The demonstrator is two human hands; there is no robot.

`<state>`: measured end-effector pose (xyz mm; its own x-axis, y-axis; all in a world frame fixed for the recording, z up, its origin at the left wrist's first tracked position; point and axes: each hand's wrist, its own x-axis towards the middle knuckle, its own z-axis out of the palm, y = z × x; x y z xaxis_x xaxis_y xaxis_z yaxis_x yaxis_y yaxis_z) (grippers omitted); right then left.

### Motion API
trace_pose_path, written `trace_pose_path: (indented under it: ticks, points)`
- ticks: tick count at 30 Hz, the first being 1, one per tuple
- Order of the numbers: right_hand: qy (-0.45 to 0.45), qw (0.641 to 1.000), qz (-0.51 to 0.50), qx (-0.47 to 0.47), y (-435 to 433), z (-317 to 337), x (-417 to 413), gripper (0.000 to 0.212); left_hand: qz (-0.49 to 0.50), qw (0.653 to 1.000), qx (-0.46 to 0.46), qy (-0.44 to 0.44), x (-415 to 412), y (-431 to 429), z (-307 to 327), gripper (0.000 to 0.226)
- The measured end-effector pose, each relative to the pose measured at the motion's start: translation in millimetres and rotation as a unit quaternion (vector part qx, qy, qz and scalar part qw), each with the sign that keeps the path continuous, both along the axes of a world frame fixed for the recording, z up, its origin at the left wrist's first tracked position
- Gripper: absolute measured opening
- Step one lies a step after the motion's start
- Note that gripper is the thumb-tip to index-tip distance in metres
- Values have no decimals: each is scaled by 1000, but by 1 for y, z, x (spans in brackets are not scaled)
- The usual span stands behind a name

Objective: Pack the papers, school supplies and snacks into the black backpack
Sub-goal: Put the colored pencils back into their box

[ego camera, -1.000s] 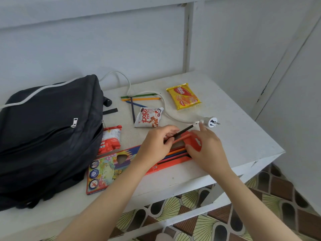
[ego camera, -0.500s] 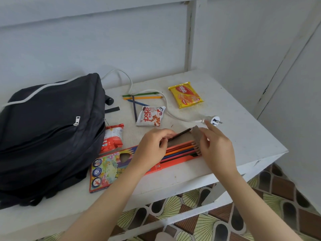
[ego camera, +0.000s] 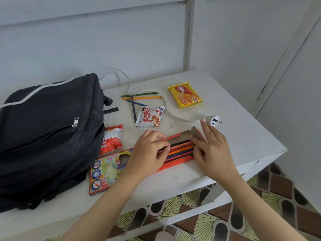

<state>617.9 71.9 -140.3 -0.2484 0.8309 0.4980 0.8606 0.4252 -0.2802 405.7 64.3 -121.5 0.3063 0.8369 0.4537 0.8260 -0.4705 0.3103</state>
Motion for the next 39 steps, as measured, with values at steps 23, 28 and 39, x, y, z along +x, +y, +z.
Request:
trace_pose_path:
  ticks: [23, 28, 39]
  points:
    - [-100, 985, 65, -124, 165, 66, -106, 28, 145, 970, -145, 134, -82, 104, 44, 53]
    - [-154, 978, 70, -122, 179, 61, -129, 29, 123, 956, -161, 212, -87, 110, 43, 48]
    - [-194, 948, 69, -242, 180, 71, -128, 57, 128, 967, -83, 202, -96, 110, 38, 25]
